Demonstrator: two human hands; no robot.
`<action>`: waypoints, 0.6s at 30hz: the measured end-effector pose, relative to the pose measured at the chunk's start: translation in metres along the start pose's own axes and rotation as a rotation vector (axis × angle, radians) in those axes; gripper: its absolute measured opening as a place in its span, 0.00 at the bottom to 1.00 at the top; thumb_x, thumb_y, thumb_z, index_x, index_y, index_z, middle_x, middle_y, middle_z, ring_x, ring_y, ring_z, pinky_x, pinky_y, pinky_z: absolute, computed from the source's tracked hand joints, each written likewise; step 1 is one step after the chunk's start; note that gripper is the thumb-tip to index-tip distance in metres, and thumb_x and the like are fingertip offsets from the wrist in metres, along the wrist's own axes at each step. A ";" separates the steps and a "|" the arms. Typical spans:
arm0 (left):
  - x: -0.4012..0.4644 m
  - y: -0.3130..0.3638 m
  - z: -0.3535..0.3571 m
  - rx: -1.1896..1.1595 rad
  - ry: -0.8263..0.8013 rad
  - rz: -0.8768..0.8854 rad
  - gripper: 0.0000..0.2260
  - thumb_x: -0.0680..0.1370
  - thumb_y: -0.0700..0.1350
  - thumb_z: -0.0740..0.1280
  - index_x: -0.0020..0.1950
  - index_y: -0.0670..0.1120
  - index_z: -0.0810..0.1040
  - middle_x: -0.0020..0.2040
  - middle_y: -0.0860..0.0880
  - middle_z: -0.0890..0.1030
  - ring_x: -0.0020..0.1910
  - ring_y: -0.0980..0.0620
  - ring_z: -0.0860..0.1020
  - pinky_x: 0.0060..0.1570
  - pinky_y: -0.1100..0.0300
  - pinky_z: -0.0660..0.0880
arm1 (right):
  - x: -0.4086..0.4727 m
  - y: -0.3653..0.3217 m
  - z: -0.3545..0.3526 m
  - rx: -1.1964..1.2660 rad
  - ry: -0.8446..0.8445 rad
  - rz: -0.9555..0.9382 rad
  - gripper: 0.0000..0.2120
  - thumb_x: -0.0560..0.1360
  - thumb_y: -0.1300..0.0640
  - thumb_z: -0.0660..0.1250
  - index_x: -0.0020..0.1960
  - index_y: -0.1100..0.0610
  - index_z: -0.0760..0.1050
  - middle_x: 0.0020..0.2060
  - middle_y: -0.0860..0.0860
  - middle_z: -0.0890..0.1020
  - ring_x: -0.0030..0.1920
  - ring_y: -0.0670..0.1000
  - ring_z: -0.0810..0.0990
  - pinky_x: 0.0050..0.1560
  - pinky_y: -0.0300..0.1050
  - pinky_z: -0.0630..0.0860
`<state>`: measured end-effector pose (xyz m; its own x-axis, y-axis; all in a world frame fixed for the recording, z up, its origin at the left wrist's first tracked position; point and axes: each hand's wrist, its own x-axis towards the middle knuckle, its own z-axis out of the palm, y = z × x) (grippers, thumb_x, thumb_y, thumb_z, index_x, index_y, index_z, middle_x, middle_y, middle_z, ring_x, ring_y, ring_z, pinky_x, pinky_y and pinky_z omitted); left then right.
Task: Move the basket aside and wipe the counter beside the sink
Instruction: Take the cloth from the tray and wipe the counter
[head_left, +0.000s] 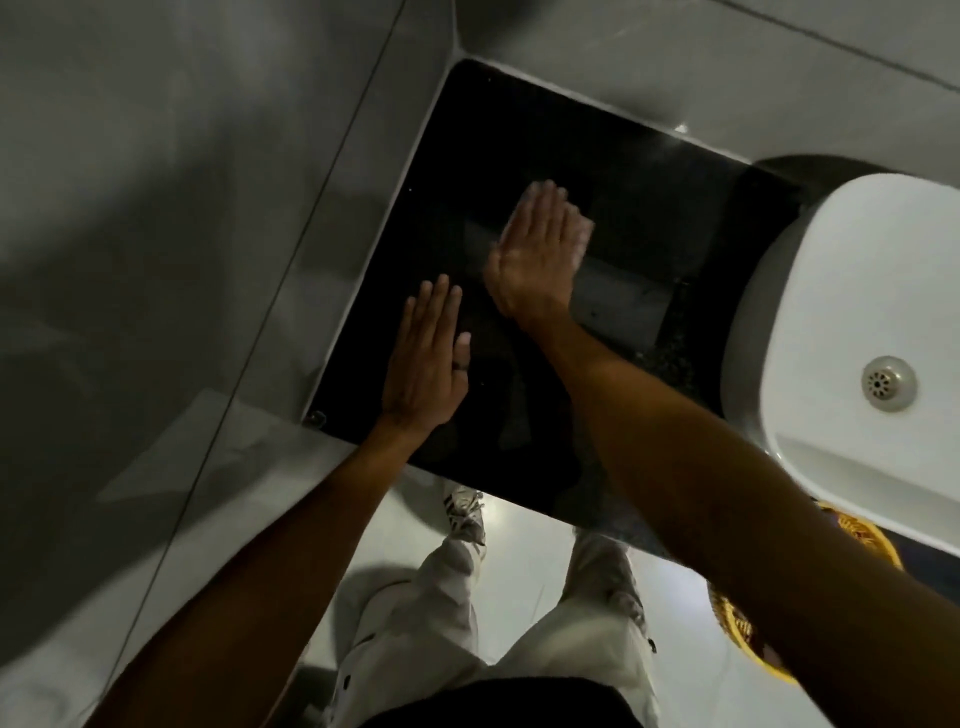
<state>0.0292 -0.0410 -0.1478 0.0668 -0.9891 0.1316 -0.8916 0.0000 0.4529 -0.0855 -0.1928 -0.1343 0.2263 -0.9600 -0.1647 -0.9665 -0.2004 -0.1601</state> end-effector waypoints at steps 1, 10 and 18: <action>-0.001 0.002 -0.004 -0.034 0.043 -0.004 0.24 0.86 0.45 0.55 0.81 0.38 0.63 0.82 0.38 0.62 0.83 0.38 0.58 0.84 0.44 0.51 | -0.005 -0.002 -0.002 -0.032 -0.024 -0.166 0.37 0.82 0.45 0.48 0.83 0.66 0.48 0.83 0.64 0.51 0.84 0.64 0.48 0.83 0.63 0.45; -0.002 0.023 -0.061 -0.267 -0.012 0.004 0.27 0.86 0.51 0.55 0.81 0.38 0.62 0.83 0.40 0.61 0.85 0.42 0.54 0.83 0.45 0.55 | -0.060 -0.008 -0.018 0.172 -0.089 -0.704 0.34 0.84 0.47 0.60 0.83 0.63 0.54 0.83 0.61 0.56 0.84 0.61 0.51 0.83 0.58 0.36; 0.062 0.027 -0.035 0.106 -0.389 -0.016 0.39 0.82 0.55 0.63 0.84 0.40 0.49 0.86 0.40 0.48 0.85 0.41 0.43 0.84 0.43 0.42 | -0.126 0.086 0.009 0.256 0.020 0.011 0.31 0.87 0.46 0.50 0.84 0.59 0.50 0.85 0.56 0.51 0.85 0.54 0.44 0.85 0.53 0.40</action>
<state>0.0251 -0.0976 -0.0968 -0.0756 -0.9708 -0.2279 -0.9343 -0.0109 0.3564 -0.1961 -0.0872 -0.1361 0.2110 -0.9661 -0.1485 -0.9064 -0.1365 -0.3998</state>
